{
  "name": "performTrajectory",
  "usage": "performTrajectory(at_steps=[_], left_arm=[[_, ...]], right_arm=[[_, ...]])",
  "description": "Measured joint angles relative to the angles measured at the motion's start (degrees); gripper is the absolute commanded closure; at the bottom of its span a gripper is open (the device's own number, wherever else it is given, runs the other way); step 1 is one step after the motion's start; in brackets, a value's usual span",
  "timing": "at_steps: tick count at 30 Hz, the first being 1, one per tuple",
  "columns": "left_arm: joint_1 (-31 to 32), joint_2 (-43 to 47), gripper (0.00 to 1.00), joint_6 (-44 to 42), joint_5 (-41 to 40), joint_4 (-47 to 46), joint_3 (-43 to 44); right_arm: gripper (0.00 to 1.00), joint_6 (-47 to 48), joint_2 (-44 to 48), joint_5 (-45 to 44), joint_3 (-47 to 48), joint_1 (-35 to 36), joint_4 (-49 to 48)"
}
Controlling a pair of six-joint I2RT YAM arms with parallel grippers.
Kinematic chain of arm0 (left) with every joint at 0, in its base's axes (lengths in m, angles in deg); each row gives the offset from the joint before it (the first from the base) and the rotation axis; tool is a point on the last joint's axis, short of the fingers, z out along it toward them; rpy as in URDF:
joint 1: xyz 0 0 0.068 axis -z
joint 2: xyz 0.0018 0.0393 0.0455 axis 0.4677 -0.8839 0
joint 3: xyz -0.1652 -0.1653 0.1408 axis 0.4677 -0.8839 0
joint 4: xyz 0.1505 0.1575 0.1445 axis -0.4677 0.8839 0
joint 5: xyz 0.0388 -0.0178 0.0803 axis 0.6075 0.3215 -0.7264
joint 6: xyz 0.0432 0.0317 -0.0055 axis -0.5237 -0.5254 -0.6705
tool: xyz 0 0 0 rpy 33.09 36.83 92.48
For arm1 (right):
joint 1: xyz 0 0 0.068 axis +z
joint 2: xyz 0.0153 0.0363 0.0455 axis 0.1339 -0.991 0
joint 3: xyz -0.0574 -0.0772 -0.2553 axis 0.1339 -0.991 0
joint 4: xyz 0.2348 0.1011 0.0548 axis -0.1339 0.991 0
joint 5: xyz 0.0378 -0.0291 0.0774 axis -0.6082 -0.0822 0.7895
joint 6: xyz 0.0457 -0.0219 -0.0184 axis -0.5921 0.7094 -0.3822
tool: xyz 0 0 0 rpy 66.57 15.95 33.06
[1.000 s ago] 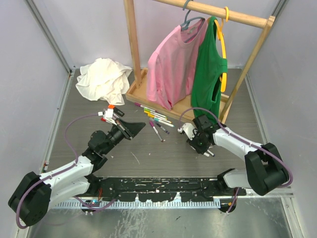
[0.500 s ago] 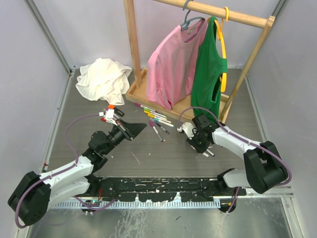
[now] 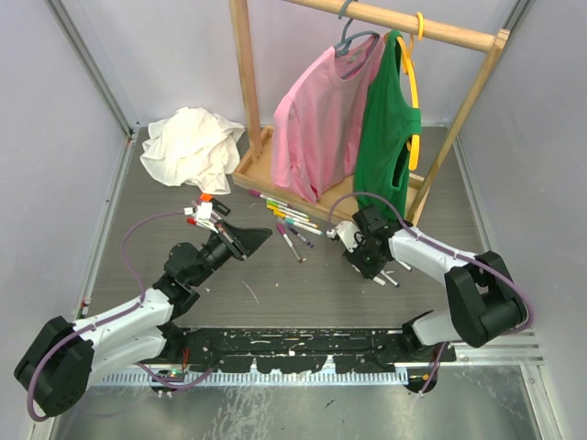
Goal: Open the pen caps
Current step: Place the pen at the center of the board.
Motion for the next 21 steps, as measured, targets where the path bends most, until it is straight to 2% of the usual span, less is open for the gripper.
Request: performTrajectory(at_steps=[6,21], left_arm=[[0.55,-0.17,1.0,-0.04,-0.02,-0.11,0.0],[2.05,-1.09,1.0,-0.2,-0.33,-0.39,0.0]], right_arm=[[0.82,0.0,0.04,0.04,0.0,0.0,0.04],[0.92,-0.44,0.15,-1.75,-0.02,-1.14,-0.48]])
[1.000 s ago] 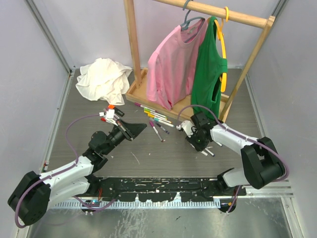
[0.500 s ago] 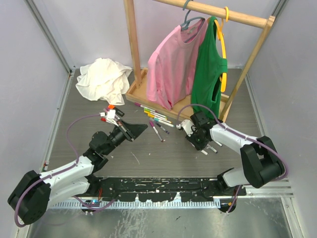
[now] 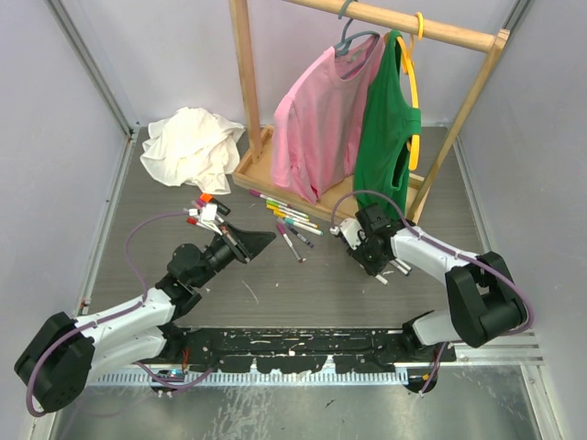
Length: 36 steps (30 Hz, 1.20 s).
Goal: Open the pen caps
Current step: Place the pen at the center of the board.
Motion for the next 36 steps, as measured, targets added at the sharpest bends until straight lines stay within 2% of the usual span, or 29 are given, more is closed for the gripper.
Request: performTrajectory(at_steps=[6,10,12,20,24,27,36], left_arm=[[0.31,-0.13,1.0,-0.02,-0.15,0.0,0.0],[0.7,-0.74,1.0,-0.09,-0.15,-0.04,0.0],[1.29,-1.4,1.0,-0.39,-0.35,-0.13,0.02],[6.88,-7.74,1.0,-2.82,-1.81,-0.79,2.25],[9.38,-12.09,1.0,-4.04,-3.1,-1.38,4.02],[11.8,-15.02,1.0,-5.51,-5.42,-1.66,5.2],[17.88,-24.72,1.0,-7.21,-15.67,0.11,10.51]], right_arm=[[0.89,-0.22,0.0,-1.53,0.0,-2.21,-0.52],[0.72,-0.22,0.0,-1.77,-0.04,-2.36,-0.66],[0.68,-0.33,0.0,-1.92,-0.04,-2.4,-0.68],[0.68,-0.48,0.37,-2.75,-0.11,-2.69,-0.9],[0.74,-0.79,0.9,-3.23,-0.11,-2.91,-1.22],[0.74,-1.03,1.36,-3.43,-0.11,-3.02,-1.29],[0.63,-1.6,2.91,-3.37,-0.11,-3.02,-1.31]])
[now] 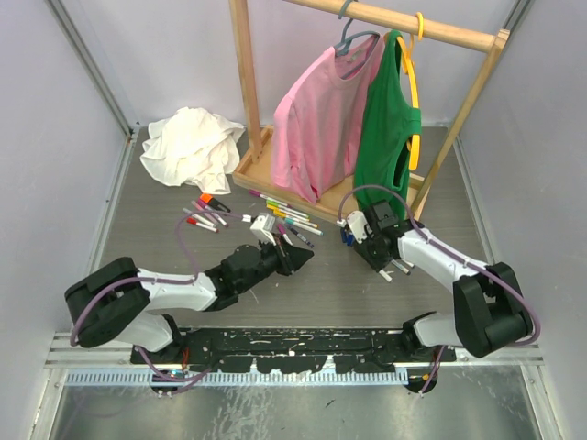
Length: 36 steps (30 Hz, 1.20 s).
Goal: Open the pen caps
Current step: Place the pen at the center of the board, then place the pen cap at the center of the board.
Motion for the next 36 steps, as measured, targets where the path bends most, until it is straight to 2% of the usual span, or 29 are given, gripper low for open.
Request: performTrajectory(at_steps=[7,18,22,30,36], left_arm=[[1.2,-8.35,1.0,2.14,-5.75,5.31,6.47],[2.38,-21.38,1.0,9.09,-13.73,37.35,32.63],[2.4,-26.29,1.0,9.81,-14.03,45.27,39.82],[2.34,-33.83,0.97,11.89,-13.18,52.22,48.02],[0.79,-35.8,0.96,15.93,-10.36,53.11,49.48]], right_arm=[[0.59,-0.37,5.09,1.07,0.0,-0.02,0.02],[0.58,-0.39,10.23,2.23,0.0,-0.24,0.02],[0.58,-0.57,10.82,2.1,0.0,-0.59,0.0],[0.57,-0.98,11.78,1.9,0.0,-1.66,-0.07],[0.57,-1.33,12.22,1.86,0.0,-2.01,-0.22]])
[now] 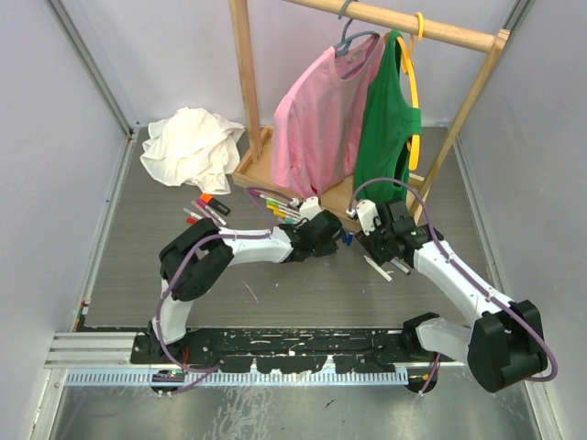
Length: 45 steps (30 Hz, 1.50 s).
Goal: Open the pen caps
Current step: Place the pen cap at the center of the board.
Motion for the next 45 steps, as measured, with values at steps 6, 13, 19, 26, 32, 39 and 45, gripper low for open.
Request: performTrajectory(at_steps=[6,13,19,26,32,39,45], left_arm=[[-2.03,-2.4,0.93,2.36,2.8,-0.13,2.08],[-3.41,-3.74,0.85,4.63,6.47,-1.53,3.04],[-4.0,-4.42,0.79,6.49,9.2,-3.41,3.04],[-4.09,-4.42,0.73,7.23,9.86,-4.37,2.64],[-4.09,-4.33,0.73,8.13,9.86,-5.7,1.95],[-4.09,-1.57,0.71,7.67,9.77,-6.47,-1.66],[-4.09,6.56,0.7,4.46,9.31,-6.27,-7.89]], right_arm=[[0.57,-0.07,0.13,-0.02,0.0,-0.11,-0.17],[0.56,-0.07,0.13,-0.2,0.0,-0.11,-0.2],[0.56,-0.07,0.13,-0.2,0.0,-0.17,-0.17],[0.56,-0.04,0.13,-0.2,0.0,-0.22,-0.2],[0.56,-0.07,0.13,-0.2,0.0,-0.22,-0.2],[0.56,-0.07,0.13,-0.17,0.0,-0.22,-0.2],[0.56,-0.04,0.13,-0.13,0.0,-0.22,-0.2]])
